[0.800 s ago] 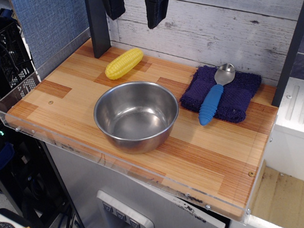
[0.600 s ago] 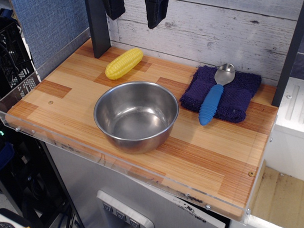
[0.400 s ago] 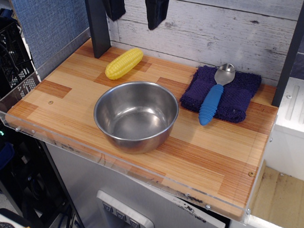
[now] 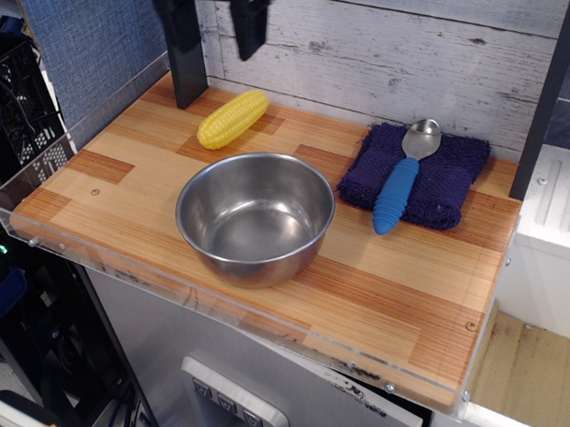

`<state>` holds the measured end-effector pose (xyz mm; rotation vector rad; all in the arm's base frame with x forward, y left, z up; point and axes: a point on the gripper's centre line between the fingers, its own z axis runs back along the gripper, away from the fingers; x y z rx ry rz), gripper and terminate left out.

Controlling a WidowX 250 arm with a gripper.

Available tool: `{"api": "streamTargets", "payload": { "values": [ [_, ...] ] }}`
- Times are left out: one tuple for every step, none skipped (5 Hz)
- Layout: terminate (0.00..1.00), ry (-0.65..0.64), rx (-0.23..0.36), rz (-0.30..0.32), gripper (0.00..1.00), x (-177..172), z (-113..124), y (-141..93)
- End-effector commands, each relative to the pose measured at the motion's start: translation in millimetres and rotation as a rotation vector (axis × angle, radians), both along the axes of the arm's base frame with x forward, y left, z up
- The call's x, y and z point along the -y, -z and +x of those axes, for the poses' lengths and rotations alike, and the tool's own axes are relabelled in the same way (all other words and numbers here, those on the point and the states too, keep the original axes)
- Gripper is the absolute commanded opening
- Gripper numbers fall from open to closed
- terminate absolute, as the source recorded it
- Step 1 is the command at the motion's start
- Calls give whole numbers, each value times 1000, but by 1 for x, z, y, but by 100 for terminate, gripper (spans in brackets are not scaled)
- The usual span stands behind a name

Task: Put the yellow corn cob inside the silver bowl.

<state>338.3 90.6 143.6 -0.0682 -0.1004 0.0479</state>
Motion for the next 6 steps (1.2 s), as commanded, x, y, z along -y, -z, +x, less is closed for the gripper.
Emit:
{"api": "streamTargets", "payload": {
  "values": [
    [0, 21, -12, 51, 100, -31, 25, 17],
    [0, 120, -108, 86, 100, -24, 36, 43],
    [0, 205, -162, 70, 100, -20, 40, 62],
    [0, 217, -206, 82, 100, -20, 40, 78],
    [0, 219, -221, 89, 100, -27, 44, 85],
    [0, 216, -230, 104, 100, -37, 47, 86]
  ]
}}
